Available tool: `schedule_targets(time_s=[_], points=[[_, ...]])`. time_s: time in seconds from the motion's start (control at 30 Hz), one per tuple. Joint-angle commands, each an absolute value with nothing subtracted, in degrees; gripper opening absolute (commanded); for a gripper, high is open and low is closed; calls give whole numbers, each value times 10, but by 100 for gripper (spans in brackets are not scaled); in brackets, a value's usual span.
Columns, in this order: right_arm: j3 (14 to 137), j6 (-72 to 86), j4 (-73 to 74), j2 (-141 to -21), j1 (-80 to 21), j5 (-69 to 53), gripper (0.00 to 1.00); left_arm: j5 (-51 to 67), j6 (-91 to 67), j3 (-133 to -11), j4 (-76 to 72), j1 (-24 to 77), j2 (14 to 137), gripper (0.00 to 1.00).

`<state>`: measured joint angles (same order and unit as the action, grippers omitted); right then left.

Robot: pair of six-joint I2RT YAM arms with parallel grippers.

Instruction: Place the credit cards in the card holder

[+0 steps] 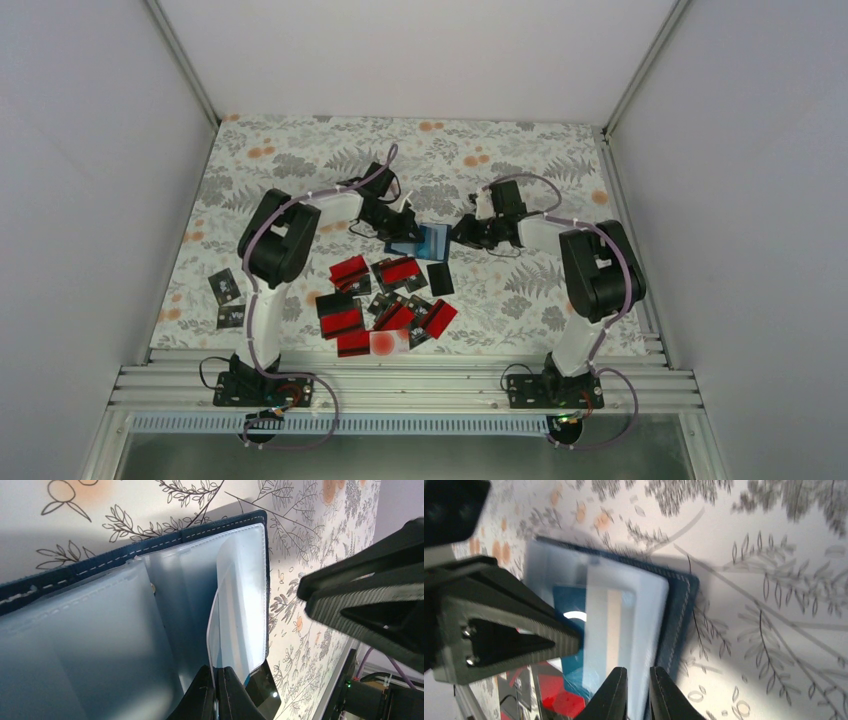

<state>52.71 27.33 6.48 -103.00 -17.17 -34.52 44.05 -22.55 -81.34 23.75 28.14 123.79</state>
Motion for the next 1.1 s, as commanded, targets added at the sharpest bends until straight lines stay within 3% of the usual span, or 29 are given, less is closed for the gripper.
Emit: schedule_targets(time_s=[0.0, 0.4, 1.07], points=[[567, 263, 79, -1047, -168, -319, 13, 412, -205, -824, 271, 283, 1267, 2], [575, 256, 96, -1127, -169, -303, 8, 414, -184, -856, 302, 281, 1283, 2], [578, 256, 95, -1143, -169, -303, 7, 417, -164, -925, 338, 280, 1326, 2]])
